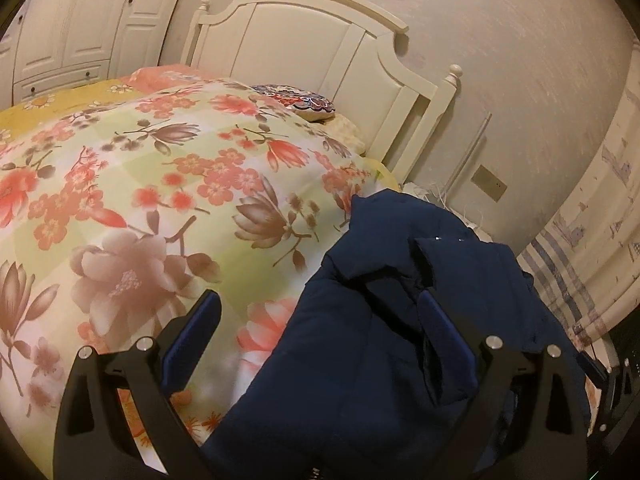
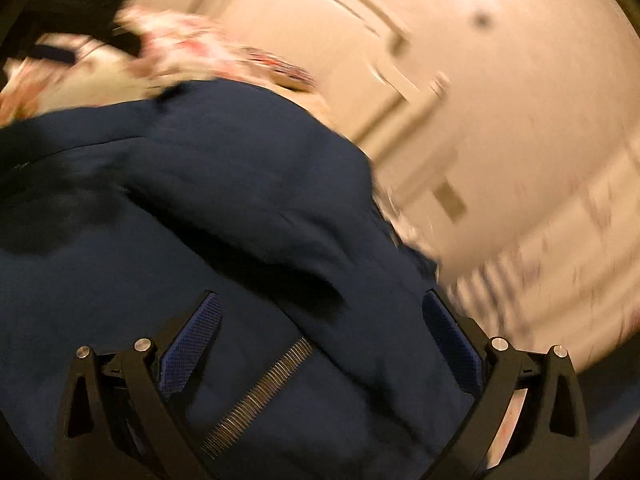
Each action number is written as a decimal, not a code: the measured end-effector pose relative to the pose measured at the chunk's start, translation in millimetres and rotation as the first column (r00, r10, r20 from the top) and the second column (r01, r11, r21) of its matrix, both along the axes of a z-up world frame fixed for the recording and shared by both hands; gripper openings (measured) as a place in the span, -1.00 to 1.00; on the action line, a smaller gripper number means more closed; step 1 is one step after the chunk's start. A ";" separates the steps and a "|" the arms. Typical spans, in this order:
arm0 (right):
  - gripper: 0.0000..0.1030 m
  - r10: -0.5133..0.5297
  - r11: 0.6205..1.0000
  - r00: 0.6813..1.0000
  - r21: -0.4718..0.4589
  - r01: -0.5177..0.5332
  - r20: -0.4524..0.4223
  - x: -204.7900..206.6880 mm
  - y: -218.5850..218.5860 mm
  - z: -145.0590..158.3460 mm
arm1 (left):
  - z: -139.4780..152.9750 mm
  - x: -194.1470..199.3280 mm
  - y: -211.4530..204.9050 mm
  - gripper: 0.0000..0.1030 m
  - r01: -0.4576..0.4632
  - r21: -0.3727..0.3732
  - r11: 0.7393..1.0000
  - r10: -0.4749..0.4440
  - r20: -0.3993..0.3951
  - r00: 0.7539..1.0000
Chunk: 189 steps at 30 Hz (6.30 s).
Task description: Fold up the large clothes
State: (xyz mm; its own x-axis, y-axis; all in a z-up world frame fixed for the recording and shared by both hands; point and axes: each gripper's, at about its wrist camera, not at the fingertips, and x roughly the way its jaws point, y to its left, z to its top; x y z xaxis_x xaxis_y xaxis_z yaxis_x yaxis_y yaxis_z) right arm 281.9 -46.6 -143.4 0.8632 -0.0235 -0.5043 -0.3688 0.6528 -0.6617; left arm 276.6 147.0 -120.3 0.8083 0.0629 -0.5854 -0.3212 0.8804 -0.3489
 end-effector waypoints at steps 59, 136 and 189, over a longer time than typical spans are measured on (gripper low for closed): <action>-0.44 -0.151 0.176 0.874 0.857 0.484 -0.463 22.6 -276.9 18.8 | -3.9 3.2 -5.8 0.91 0.000 0.009 1.000 0.001 -0.018 1.000; 0.59 -0.277 0.713 0.870 0.520 0.471 -0.408 62.5 -197.0 7.8 | -22.4 186.5 -224.2 0.96 0.503 0.388 0.772 -0.357 -0.391 0.848; 0.91 -0.310 0.815 0.786 0.275 0.509 -0.535 -35.6 -189.1 -6.3 | -30.3 3.5 -123.7 0.96 0.433 0.291 0.853 -0.278 -0.449 0.849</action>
State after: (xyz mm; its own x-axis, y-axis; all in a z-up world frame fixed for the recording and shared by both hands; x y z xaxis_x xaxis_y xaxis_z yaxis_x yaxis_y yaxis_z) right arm 246.3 -235.7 -149.7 0.4890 -0.0404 -0.8714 -0.1896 0.9701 -0.1513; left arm 280.2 23.3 -150.6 0.5369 0.0876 -0.8391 0.0036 0.9943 0.1062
